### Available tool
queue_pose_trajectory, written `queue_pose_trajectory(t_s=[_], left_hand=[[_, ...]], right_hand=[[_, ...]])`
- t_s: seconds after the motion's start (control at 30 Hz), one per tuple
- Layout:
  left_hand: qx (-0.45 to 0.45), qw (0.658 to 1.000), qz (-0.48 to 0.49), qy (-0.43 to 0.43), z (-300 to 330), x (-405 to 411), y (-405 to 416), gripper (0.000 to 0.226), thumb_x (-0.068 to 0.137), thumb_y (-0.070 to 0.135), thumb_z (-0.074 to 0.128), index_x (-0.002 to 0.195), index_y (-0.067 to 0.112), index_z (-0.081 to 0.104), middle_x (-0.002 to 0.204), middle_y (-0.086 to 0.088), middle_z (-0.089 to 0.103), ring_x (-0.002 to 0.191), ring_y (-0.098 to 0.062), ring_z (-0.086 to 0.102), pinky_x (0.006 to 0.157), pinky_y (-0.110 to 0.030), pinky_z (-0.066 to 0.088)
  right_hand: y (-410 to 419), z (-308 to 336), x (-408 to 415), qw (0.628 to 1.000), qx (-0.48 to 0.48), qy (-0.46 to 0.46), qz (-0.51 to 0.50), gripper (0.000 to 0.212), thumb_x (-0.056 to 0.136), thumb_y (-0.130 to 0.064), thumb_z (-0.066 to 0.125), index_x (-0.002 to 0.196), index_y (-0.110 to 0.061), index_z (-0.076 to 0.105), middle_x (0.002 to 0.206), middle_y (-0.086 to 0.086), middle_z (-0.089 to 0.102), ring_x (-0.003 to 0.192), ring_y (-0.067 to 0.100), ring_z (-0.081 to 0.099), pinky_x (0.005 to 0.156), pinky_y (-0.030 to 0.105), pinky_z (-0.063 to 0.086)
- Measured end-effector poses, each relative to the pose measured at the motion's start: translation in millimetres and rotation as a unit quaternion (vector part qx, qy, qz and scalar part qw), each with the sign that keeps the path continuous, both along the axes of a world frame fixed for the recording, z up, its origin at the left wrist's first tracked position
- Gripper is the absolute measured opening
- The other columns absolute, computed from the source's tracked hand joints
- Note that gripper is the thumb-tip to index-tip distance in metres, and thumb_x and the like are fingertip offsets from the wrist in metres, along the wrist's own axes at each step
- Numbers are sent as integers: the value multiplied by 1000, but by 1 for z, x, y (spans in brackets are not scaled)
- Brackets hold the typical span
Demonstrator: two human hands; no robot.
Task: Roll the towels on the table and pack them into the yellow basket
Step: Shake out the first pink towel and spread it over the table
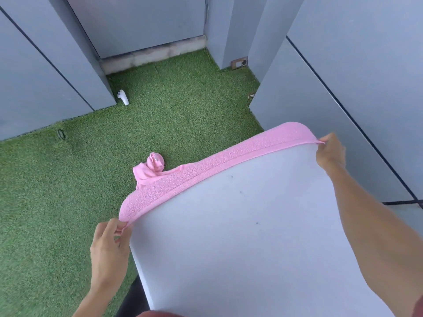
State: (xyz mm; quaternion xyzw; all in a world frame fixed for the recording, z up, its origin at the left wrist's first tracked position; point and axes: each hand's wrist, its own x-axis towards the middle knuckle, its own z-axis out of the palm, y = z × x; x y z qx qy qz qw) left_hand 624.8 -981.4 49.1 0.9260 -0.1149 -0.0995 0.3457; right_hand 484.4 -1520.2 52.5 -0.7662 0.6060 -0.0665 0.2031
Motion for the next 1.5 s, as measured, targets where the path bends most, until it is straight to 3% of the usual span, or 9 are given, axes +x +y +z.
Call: queue_pose_trajectory(t_s=[0.27,0.53,0.7,0.8,0.93,1.07,1.17,1.33,1.5], left_hand=[[-10,1000,1,-9,-8,-64,19,14,88,8,63,78,14,55,83,-3,52,74,-8,54,61,-26,42],[-47,998,2,-37,-10,-172,45,22,84,1,67,72,10,51,75,-5,55,80,1,54,68,3,36],[-63,998,3,-30,-22,-265,71,27,81,1,70,70,16,50,71,-1,56,79,4,52,64,0,36],[-64,997,3,-33,-26,-310,85,29,78,1,73,69,18,51,70,-2,56,77,5,53,64,0,36],[-73,996,0,-41,-28,-364,96,31,76,-2,74,69,19,52,69,-1,55,76,7,53,62,0,37],[-93,994,-2,-63,-29,-418,108,18,79,37,59,70,27,47,83,5,54,73,6,52,61,-5,37],[-102,992,-2,-75,-34,-463,119,21,75,48,47,71,27,46,87,9,53,73,6,52,62,-4,37],[-102,992,11,-78,-39,-555,140,21,76,45,50,70,24,48,84,8,53,73,6,52,59,-8,36],[-89,993,39,-61,-42,-649,160,26,79,13,73,69,20,50,68,2,55,72,3,54,58,-7,40]], right_hand=[[17,-7,-79,998,11,-51,-30,17,97,-13,44,111,-10,53,116,19,59,108,35,55,84,39,43],[46,-5,-182,996,17,-78,-35,22,95,-10,41,113,-8,54,118,20,58,106,35,56,78,33,40],[71,-2,-262,997,17,-57,-56,22,94,-10,39,111,-12,52,118,19,57,102,35,54,88,42,43],[79,-4,-314,997,22,-55,-55,23,94,-11,40,113,-12,52,113,20,57,104,37,55,85,41,45],[86,-10,-376,996,21,-54,-64,22,91,-12,40,108,-16,54,97,12,54,86,31,52,82,40,45],[87,-21,-429,998,7,-40,-44,19,81,-16,37,89,-12,54,78,5,48,71,29,52,64,36,42],[93,-27,-474,999,-2,-32,-19,12,82,-14,37,82,-14,49,74,3,43,63,23,41,52,29,34],[109,-32,-555,999,-13,-37,-14,13,88,-11,38,86,-18,50,77,2,46,62,24,39,55,33,36],[127,-33,-643,999,-13,-42,-7,15,89,-8,40,90,-12,54,79,6,47,66,24,45,54,35,33]])
